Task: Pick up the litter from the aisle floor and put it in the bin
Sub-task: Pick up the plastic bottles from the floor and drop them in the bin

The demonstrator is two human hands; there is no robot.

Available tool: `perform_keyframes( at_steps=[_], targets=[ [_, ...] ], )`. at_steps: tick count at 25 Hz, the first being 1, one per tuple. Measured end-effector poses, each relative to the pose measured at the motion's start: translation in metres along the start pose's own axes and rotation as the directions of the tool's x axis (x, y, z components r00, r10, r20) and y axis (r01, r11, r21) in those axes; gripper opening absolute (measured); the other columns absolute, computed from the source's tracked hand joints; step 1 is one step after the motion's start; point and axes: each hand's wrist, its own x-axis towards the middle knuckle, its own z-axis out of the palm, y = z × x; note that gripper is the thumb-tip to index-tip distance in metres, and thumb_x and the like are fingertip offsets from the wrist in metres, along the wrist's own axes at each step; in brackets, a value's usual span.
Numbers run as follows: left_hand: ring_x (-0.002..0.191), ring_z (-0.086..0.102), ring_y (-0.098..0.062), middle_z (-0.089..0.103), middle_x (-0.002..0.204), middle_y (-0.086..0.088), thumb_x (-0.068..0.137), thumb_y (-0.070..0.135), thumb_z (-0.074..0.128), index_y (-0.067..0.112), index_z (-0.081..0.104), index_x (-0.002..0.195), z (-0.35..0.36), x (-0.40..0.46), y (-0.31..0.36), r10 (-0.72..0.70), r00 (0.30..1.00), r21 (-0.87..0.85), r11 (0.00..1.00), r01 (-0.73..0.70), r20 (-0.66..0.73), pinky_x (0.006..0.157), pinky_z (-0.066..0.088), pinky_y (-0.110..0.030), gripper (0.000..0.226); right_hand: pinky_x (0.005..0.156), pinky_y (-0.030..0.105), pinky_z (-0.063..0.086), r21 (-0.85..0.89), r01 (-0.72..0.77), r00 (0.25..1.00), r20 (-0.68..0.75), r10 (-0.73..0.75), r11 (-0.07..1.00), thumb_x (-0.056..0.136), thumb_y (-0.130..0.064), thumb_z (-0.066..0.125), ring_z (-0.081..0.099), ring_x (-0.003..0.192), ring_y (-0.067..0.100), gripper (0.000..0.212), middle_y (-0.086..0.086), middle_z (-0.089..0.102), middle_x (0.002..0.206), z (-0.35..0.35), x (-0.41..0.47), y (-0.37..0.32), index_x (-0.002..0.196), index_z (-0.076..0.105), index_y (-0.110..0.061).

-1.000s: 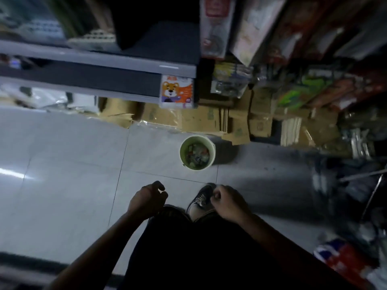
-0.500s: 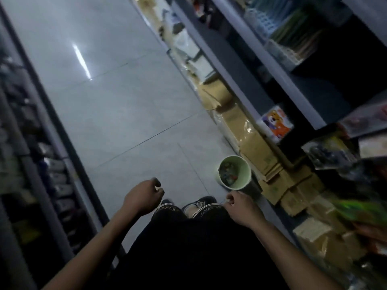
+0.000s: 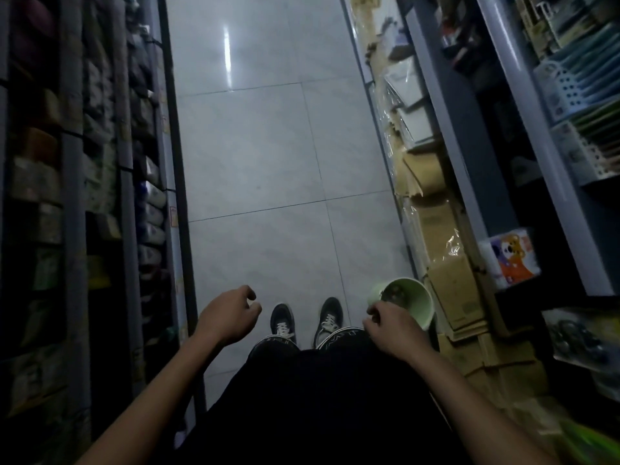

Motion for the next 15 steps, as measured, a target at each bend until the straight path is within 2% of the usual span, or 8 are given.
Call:
perform_keyframes(
  at_steps=[8,15],
  targets=[
    [0.089,0.066,-0.017,0.071,0.101,0.006,0.091,0.045,0.048,0.027,0.061,0.120,-0.004,0.001,0.034,-0.153,0.987,-0.125,0.981,0.147,-0.045,0.078,0.055,-0.036,0.036,0.090,0.040,0.054,-0.068,0.197,0.980,0.029,-0.196,0.978,0.096,-0.041,0.056,0.064,0.108,0.023,0.037,0.004,0.069,0.119,-0.059,0.071,-0.014,0.124,0.066,-0.018],
    [0.084,0.065,-0.013,0.070,0.097,0.008,0.094,0.043,0.050,0.027,0.062,0.119,-0.028,0.027,0.019,-0.325,0.945,-0.265,0.915,0.304,-0.038,0.077,0.056,-0.035,0.033,0.088,0.040,0.055,-0.171,0.343,0.939,0.053,-0.339,0.924,0.098,-0.043,0.053,0.063,0.106,0.019,0.039,-0.001,0.068,0.117,-0.134,0.165,-0.096,0.127,0.064,-0.020]
  ],
)
